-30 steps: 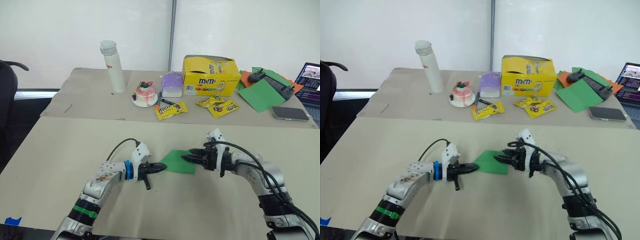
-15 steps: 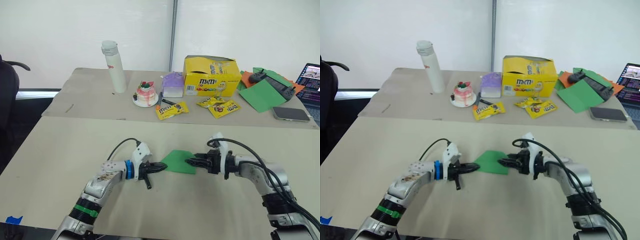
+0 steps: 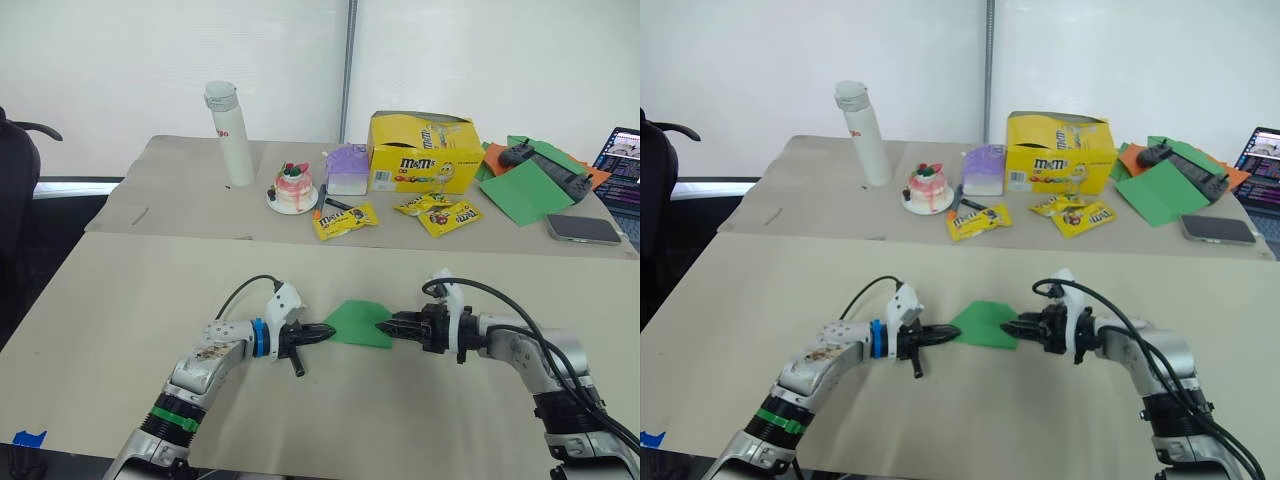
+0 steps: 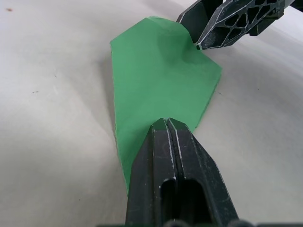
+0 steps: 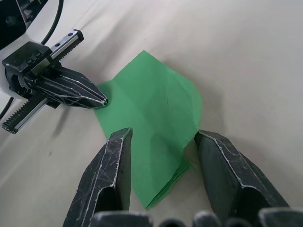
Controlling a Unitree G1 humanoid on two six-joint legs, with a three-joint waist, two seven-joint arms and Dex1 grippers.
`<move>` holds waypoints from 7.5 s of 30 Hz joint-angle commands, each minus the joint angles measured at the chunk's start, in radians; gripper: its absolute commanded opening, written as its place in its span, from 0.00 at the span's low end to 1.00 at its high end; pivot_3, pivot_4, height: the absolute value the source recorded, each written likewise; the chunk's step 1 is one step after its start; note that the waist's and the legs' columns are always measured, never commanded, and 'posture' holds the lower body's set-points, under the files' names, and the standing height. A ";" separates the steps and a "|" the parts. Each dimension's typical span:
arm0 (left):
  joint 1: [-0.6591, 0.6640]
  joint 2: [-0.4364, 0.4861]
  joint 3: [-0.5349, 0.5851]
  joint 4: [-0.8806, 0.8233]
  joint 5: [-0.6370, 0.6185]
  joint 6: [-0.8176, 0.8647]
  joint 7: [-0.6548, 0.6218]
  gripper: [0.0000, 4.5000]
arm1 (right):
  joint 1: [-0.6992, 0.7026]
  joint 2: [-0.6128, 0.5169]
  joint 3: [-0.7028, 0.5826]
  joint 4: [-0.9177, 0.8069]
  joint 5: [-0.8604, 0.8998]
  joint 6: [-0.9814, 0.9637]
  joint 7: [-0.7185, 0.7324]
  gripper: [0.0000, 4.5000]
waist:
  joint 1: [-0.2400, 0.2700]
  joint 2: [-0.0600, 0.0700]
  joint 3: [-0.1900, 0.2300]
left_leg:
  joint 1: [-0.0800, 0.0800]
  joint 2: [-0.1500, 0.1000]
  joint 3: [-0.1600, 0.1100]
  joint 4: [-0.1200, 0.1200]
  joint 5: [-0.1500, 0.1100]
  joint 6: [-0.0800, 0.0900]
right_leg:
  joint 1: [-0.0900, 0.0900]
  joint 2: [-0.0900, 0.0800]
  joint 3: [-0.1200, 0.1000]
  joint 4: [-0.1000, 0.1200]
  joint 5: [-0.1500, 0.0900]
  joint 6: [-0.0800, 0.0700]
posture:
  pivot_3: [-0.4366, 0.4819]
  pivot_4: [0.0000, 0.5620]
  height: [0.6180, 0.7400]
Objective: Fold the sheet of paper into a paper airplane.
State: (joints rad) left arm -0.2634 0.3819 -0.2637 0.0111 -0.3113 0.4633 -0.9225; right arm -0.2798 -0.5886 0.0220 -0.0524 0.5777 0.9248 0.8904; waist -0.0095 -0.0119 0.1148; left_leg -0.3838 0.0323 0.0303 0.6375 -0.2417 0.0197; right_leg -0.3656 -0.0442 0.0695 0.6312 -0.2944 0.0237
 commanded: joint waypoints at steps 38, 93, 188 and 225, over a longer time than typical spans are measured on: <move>0.013 -0.006 -0.024 0.038 0.031 0.005 0.013 0.00 | -0.039 0.072 -0.127 0.011 0.116 0.034 -0.034 0.10 | 0.000 0.000 0.000 | -0.001 0.000 0.000 0.000 0.000 0.000 | 0.000 0.000 0.000 0.000 0.000 0.000 | 0.48 0.27 1.00; -0.047 -0.037 0.159 -0.061 -0.196 -0.008 -0.090 0.00 | 0.047 -0.127 0.250 0.275 -0.645 -1.617 0.146 0.00 | -0.001 -0.004 0.003 | 0.008 0.001 0.000 0.000 0.000 0.000 | 0.010 -0.004 0.000 -0.002 0.000 0.000 | 0.48 0.27 1.00; -0.163 -0.164 -0.112 0.306 0.172 -0.099 -0.108 0.00 | 0.168 -0.036 0.114 -0.124 -0.353 -0.696 0.015 0.01 | 0.025 -0.005 -0.002 | 0.001 -0.004 -0.004 0.004 -0.001 0.001 | 0.011 -0.002 0.000 -0.007 0.000 0.005 | 0.48 0.27 1.00; -0.160 -0.162 -0.107 0.304 0.170 -0.092 -0.116 0.00 | 0.173 -0.142 0.028 -0.263 -0.170 -0.624 0.124 0.01 | 0.025 -0.007 0.000 | 0.001 -0.003 -0.007 0.005 -0.001 0.001 | 0.012 -0.002 -0.001 -0.007 0.000 0.005 | 0.48 0.27 1.00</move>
State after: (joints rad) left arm -0.4509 0.2222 -0.3346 0.2746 -0.1617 0.3511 -1.0405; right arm -0.1014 -0.7414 0.0294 -0.3211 0.4268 0.2903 1.0377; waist 0.0152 -0.0184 0.1144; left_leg -0.3838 0.0288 0.0237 0.6423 -0.2424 0.0205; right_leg -0.3543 -0.0461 0.0687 0.6238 -0.2943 0.0285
